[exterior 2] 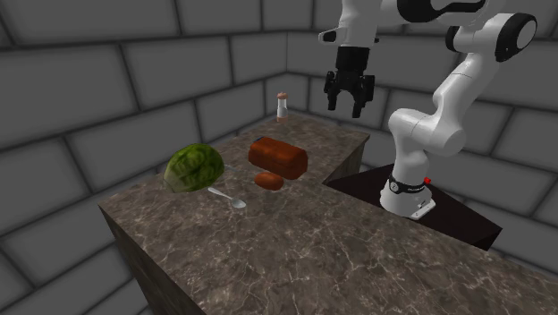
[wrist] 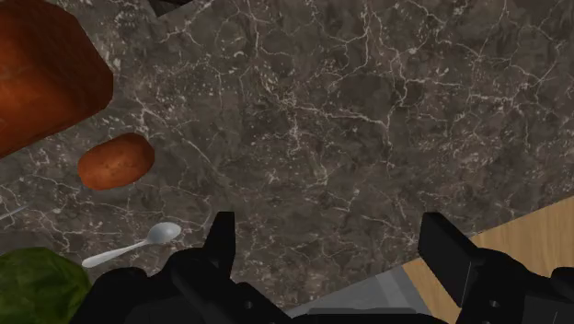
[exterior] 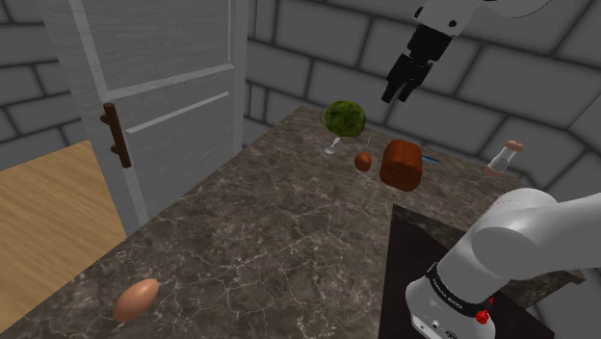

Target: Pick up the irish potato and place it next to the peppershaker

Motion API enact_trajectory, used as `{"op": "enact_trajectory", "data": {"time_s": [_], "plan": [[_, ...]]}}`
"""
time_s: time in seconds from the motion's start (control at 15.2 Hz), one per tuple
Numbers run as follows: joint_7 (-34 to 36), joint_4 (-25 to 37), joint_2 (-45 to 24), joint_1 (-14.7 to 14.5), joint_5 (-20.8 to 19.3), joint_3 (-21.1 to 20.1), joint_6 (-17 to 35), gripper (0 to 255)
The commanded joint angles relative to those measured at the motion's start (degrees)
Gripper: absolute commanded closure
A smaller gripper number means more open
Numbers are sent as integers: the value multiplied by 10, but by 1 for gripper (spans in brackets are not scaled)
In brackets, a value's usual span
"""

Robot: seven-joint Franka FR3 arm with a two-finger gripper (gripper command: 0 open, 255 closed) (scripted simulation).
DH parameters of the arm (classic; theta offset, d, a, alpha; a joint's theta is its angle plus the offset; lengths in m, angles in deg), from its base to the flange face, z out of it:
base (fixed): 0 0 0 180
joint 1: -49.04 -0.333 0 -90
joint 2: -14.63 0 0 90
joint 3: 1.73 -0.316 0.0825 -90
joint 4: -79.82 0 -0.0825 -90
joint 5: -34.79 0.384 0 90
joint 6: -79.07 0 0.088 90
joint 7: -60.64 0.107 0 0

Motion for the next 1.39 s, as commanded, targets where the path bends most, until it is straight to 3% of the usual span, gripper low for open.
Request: {"op": "enact_trajectory", "data": {"time_s": [0.0,0.59,1.32], "plan": [[0,0,0,0,0,0,0,0],[161,-55,-115,68,-22,-34,168,0],[377,-60,-293,155,-83,-53,336,0]]}}
